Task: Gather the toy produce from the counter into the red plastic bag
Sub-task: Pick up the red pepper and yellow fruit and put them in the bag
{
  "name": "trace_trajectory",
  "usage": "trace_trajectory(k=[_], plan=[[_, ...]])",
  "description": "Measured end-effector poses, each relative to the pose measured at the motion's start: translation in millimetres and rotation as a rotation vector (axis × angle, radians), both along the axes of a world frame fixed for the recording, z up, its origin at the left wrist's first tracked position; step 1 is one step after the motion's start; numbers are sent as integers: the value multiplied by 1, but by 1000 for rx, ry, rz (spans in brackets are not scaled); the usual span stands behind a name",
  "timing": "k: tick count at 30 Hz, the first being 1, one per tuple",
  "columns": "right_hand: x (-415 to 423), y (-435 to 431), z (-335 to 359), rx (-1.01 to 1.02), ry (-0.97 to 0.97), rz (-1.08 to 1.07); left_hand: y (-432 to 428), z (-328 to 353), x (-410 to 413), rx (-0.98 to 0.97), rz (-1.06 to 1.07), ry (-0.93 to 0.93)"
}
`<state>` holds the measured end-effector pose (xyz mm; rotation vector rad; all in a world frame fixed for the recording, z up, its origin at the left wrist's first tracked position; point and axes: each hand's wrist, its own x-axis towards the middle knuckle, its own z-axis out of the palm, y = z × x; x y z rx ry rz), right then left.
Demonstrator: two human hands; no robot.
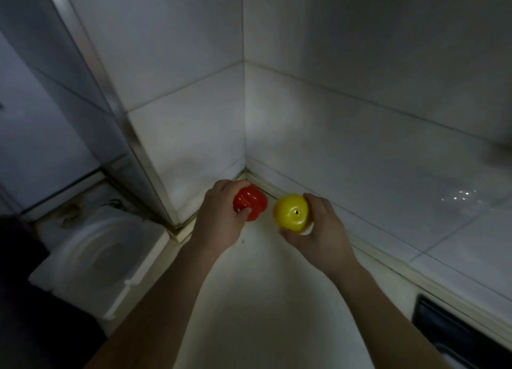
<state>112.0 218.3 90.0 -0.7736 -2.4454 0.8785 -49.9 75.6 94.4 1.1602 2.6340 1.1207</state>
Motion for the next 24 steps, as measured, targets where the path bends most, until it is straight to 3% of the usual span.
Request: trace_trajectory(k=[24], plan=[[171,-109,128,138,218,-190,-111,107,149,405,-121,-8]])
